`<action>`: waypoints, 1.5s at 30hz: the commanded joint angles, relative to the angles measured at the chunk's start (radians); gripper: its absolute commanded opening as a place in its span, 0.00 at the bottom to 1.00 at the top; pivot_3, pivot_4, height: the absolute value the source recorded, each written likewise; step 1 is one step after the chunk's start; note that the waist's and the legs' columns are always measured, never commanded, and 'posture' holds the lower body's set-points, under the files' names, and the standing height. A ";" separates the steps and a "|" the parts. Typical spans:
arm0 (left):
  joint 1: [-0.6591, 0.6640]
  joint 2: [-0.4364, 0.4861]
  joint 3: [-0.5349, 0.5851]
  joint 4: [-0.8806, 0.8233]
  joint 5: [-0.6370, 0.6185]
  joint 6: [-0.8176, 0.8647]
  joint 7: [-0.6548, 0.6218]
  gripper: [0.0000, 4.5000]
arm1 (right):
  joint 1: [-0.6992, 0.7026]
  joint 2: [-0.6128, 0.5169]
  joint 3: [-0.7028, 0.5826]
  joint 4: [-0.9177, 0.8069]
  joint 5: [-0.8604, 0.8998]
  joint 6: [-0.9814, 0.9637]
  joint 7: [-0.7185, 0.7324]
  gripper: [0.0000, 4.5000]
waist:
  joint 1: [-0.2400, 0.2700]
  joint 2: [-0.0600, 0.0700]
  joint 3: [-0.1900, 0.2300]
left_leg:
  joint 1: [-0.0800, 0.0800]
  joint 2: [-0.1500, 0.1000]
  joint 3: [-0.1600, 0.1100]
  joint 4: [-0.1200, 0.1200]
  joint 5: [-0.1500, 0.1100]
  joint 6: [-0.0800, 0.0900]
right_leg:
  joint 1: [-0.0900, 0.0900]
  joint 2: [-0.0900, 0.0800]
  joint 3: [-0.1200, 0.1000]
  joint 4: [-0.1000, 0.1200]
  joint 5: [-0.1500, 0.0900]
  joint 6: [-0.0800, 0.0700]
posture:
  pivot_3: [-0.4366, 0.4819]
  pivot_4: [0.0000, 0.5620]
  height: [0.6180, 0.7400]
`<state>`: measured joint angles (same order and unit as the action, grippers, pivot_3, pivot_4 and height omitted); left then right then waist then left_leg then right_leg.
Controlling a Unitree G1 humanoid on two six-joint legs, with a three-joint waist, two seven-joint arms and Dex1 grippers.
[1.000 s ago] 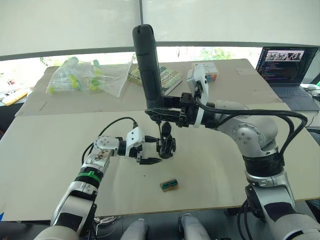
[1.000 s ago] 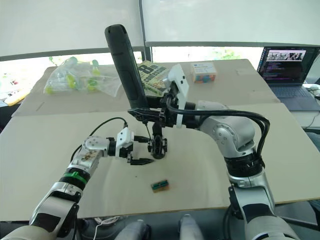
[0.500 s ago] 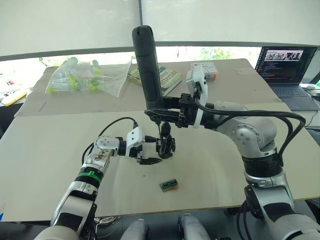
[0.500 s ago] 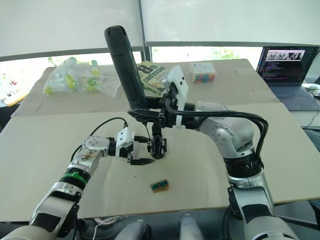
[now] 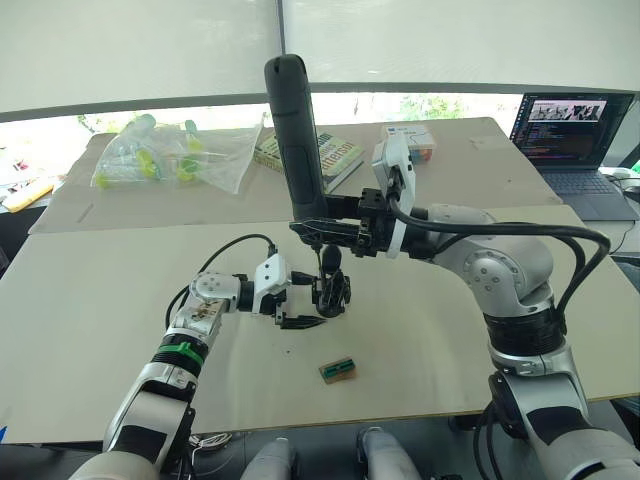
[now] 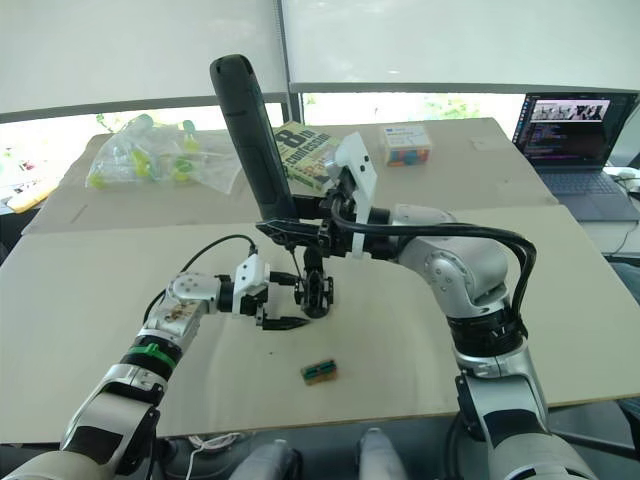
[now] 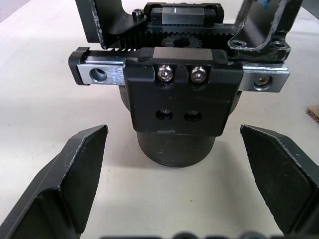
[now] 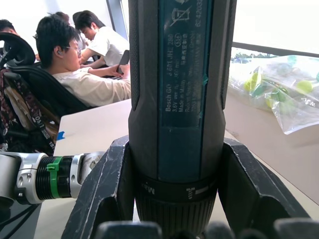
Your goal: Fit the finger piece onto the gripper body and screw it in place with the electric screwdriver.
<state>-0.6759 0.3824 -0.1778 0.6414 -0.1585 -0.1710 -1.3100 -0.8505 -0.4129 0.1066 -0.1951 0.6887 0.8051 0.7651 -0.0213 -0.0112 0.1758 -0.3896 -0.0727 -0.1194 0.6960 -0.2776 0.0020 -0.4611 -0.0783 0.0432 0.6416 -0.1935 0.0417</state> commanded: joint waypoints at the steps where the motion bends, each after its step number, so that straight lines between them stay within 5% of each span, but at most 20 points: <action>1: -0.030 -0.003 0.008 -0.036 -0.008 0.002 -0.004 1.00 | -0.005 0.002 -0.021 -0.036 0.002 -0.032 0.021 0.42 | 0.000 0.000 0.000 | 0.000 0.000 0.000 0.000 0.000 0.000 | 0.000 0.000 0.000 0.000 0.000 0.000 | 0.48 0.27 1.00; 45: -0.005 0.009 -0.007 -0.050 0.006 -0.011 -0.031 1.00 | -0.042 0.026 -0.030 -0.033 0.006 0.018 0.009 0.42 | -0.001 0.000 0.000 | 0.000 0.000 0.000 0.000 0.000 0.000 | 0.000 0.000 0.000 0.001 0.000 0.000 | 0.48 0.27 1.00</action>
<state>-0.6858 0.3870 -0.1851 0.6325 -0.1479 -0.1732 -1.3370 -0.8838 -0.3923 0.1044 -0.1929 0.6851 0.8446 0.7746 -0.0227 -0.0112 0.1758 -0.3895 -0.0728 -0.1195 0.6961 -0.2776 0.0020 -0.4611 -0.0783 0.0432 0.6422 -0.1935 0.0417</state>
